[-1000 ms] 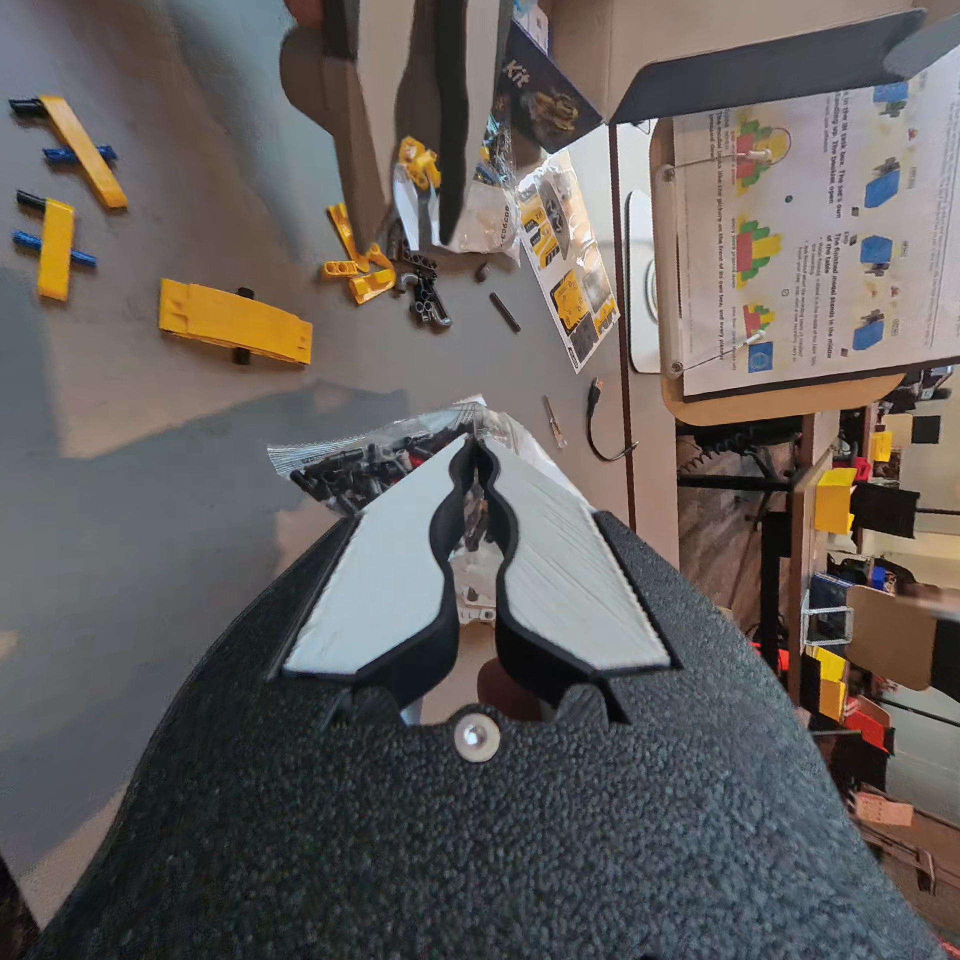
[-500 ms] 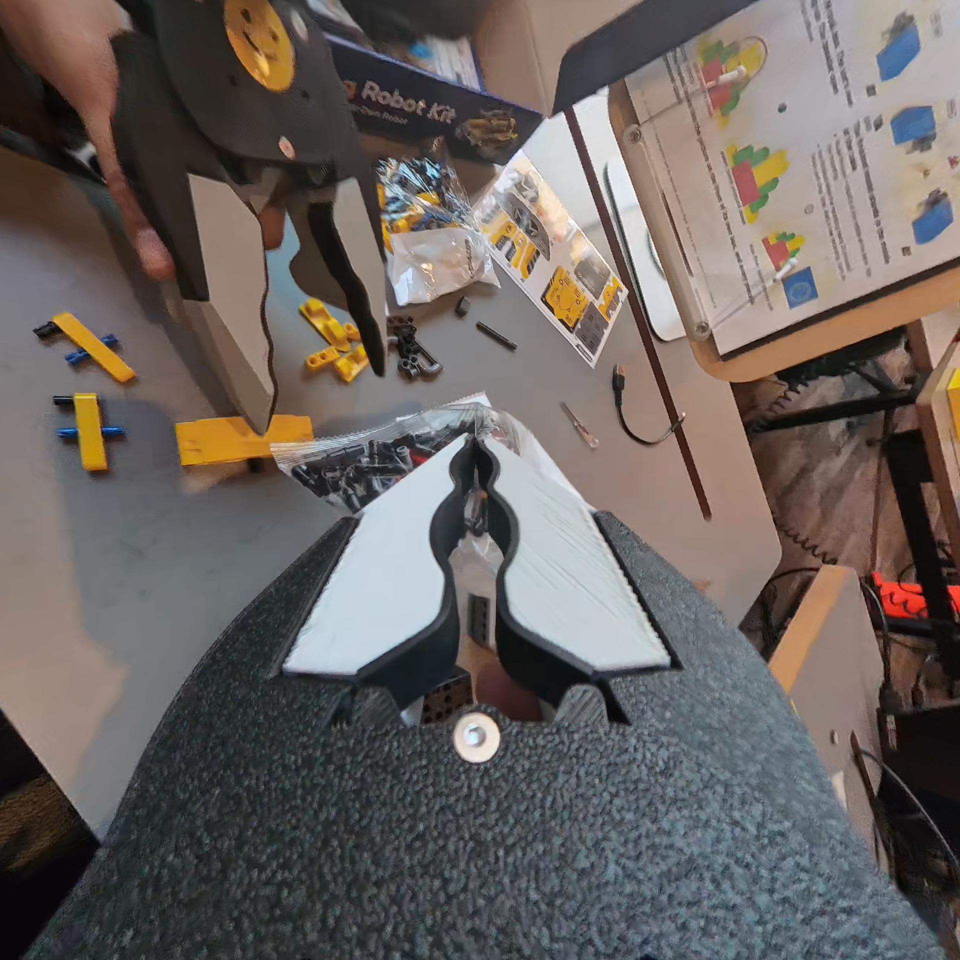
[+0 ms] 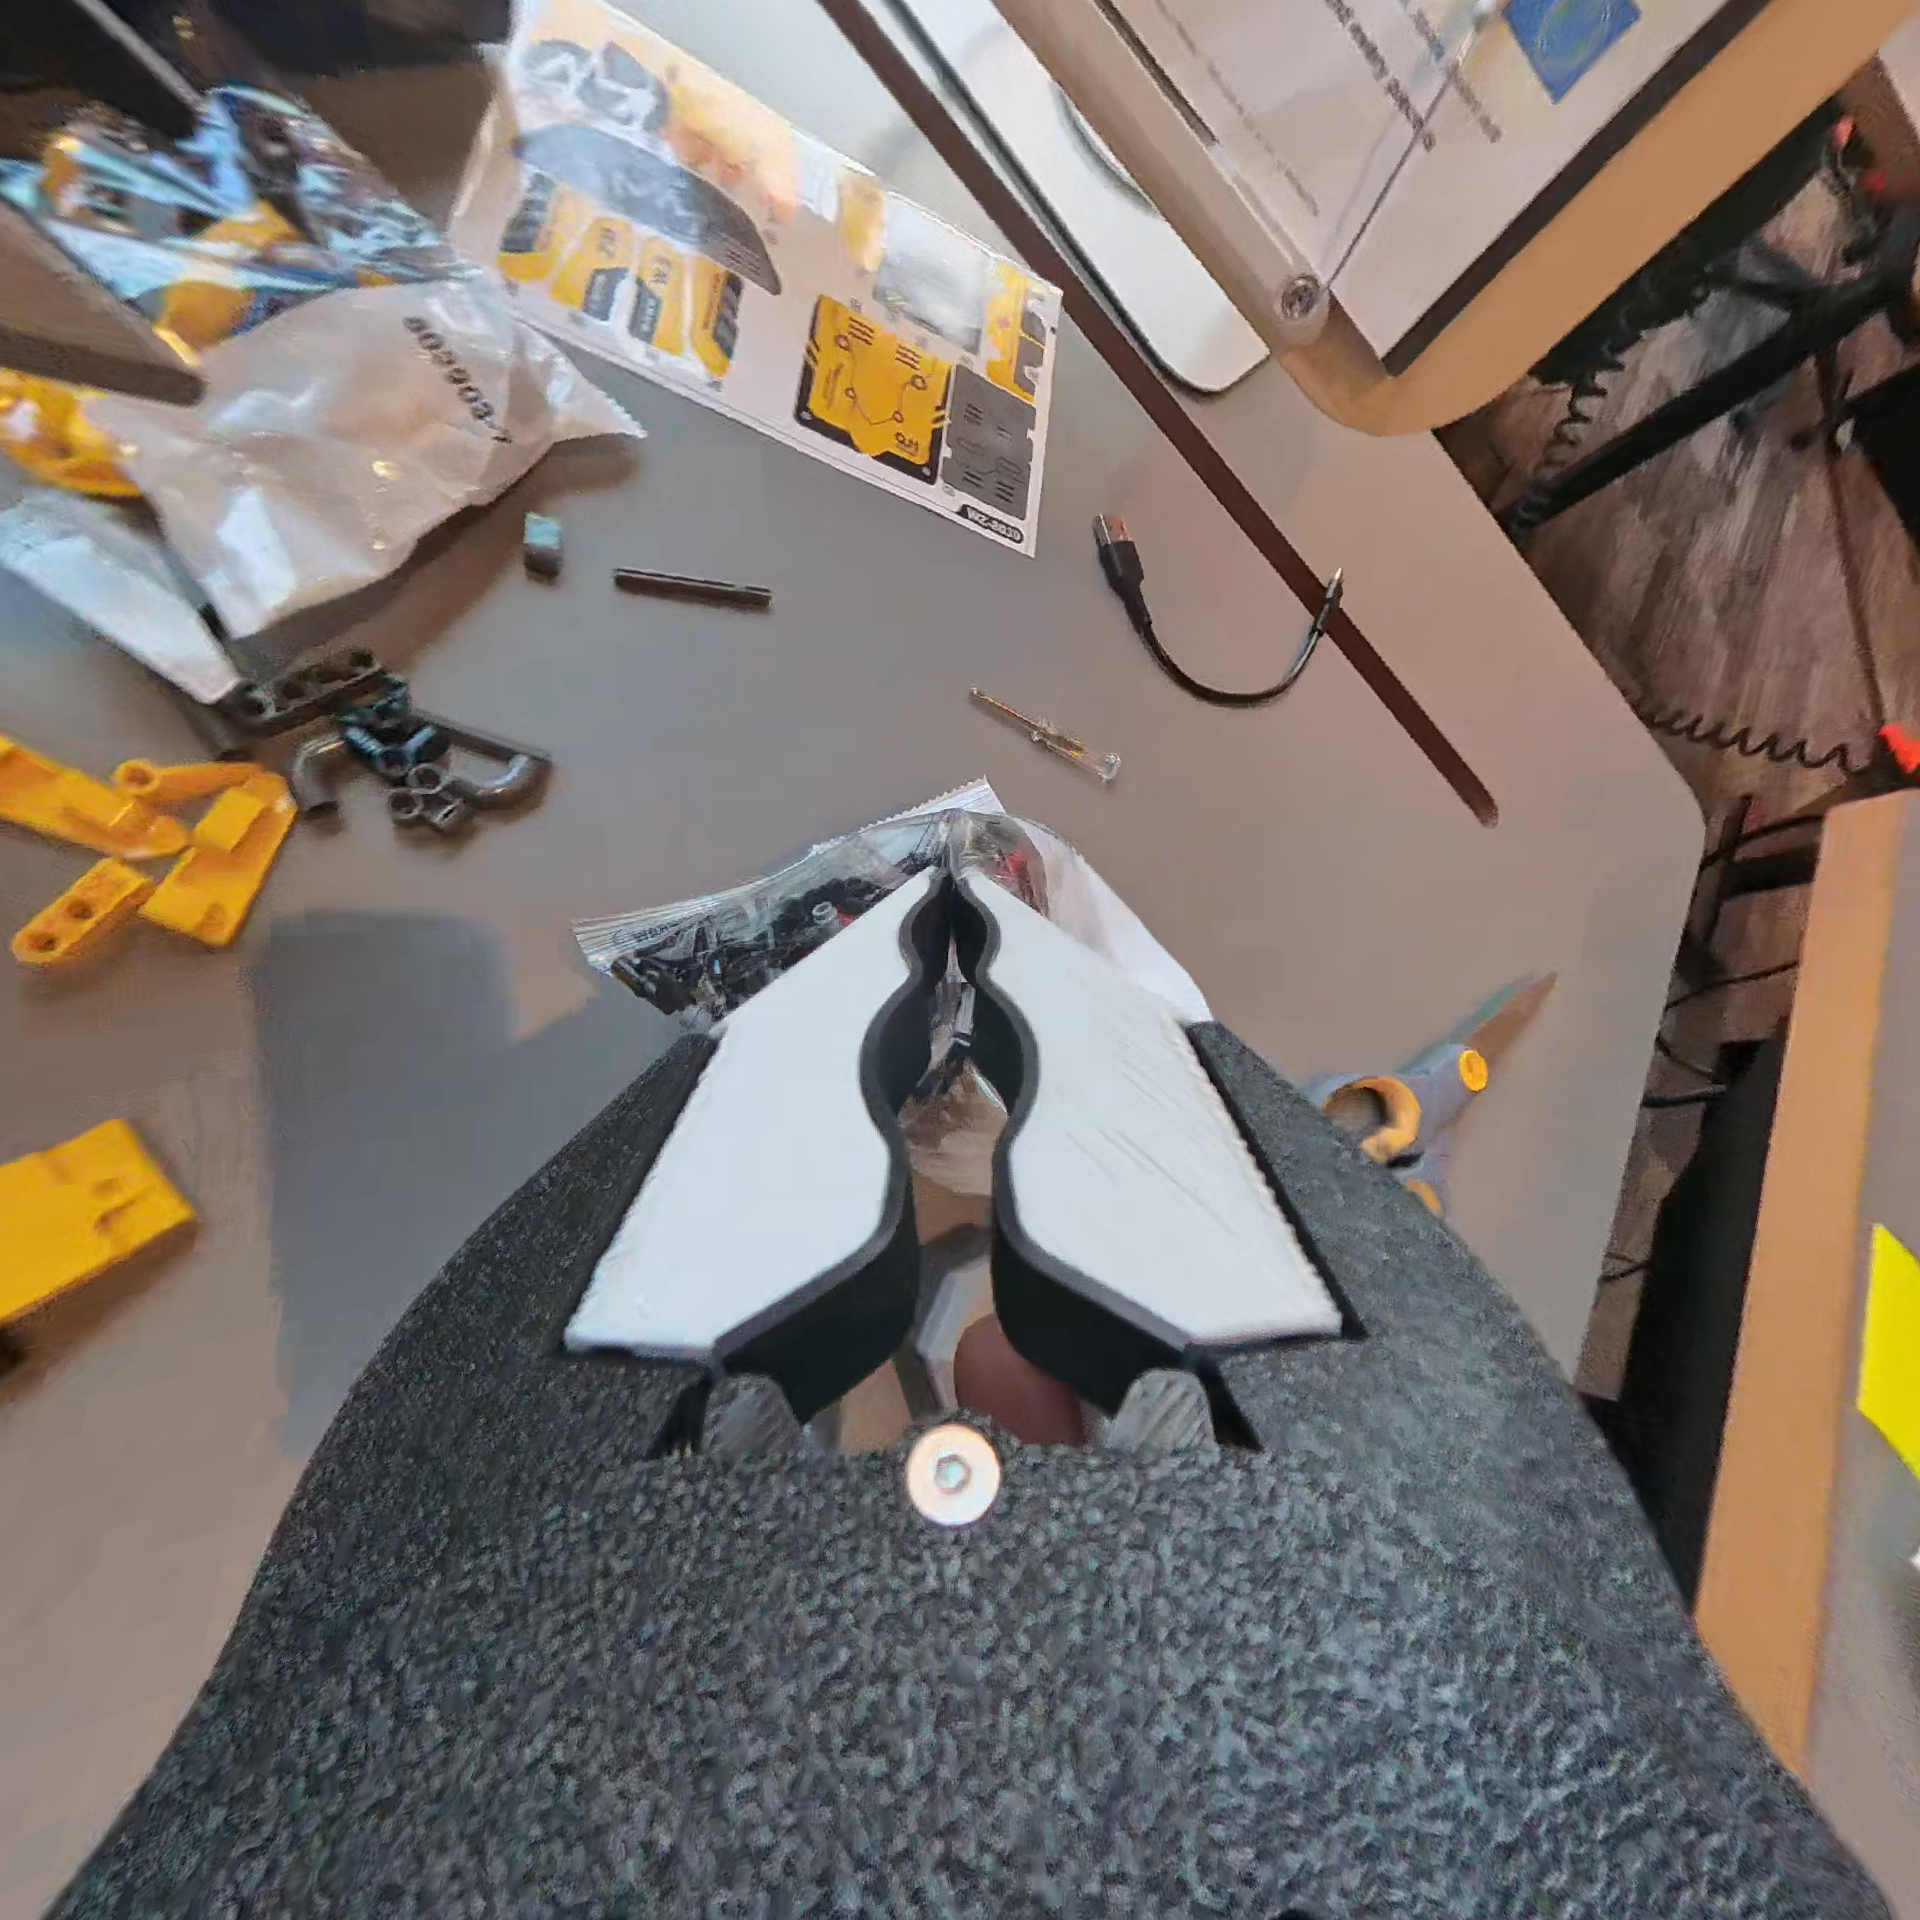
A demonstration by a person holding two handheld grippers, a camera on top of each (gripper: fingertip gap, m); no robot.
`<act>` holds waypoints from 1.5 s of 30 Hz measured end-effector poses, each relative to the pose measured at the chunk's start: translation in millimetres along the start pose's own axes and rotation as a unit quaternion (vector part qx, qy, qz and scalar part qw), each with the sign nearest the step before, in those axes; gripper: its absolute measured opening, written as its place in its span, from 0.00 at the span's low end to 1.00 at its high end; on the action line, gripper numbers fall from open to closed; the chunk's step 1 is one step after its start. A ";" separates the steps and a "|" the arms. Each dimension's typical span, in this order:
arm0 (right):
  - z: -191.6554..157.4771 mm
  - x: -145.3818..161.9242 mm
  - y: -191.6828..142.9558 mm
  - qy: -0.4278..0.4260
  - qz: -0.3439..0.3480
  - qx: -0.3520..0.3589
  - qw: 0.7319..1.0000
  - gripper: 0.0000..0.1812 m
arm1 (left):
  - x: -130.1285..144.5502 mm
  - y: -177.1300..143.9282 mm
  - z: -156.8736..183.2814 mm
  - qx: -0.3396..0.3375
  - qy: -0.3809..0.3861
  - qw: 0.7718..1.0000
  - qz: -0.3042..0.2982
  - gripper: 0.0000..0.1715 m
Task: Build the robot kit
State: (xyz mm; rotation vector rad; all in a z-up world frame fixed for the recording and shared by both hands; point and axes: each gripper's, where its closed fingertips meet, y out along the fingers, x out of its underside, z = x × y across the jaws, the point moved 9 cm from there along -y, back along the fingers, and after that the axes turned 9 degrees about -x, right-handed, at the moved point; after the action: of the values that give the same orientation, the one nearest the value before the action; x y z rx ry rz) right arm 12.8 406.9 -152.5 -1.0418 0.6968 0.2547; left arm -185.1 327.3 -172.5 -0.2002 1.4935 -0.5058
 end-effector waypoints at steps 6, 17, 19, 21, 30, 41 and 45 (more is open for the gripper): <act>-4.4 11.1 41.0 0.054 -0.023 -0.045 0.997 0.02 | 2.5 -0.6 15.9 0.007 0.026 1.000 0.011 0.34; -17.3 18.2 6.7 0.099 0.042 -0.032 0.994 0.20 | -0.7 -5.9 29.1 0.010 0.012 0.999 0.045 0.36; -17.6 20.5 -0.5 0.102 0.059 -0.016 0.993 0.19 | 3.7 -4.3 48.0 0.013 0.028 0.998 0.047 0.32; -19.7 23.2 -3.1 0.106 0.058 -0.024 0.992 0.20 | 8.4 -2.2 65.1 0.016 0.050 0.998 0.046 0.32; -30.9 10.6 7.3 0.067 0.111 -0.029 0.991 0.15 | 21.5 -2.0 90.4 0.036 0.098 0.994 0.043 0.29; -26.9 -17.5 41.8 0.018 0.176 -0.028 0.984 0.13 | 29.6 4.5 87.2 0.002 0.105 0.994 0.041 0.25; -26.4 -18.8 46.5 0.011 0.197 -0.041 0.980 0.13 | 34.7 5.9 92.0 0.021 0.107 0.994 0.027 0.33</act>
State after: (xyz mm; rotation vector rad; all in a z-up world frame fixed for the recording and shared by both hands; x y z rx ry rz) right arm -35.8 409.8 -181.5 -0.9793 0.9171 0.6196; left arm -93.9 300.8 -198.5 -0.0738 1.6900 -0.5285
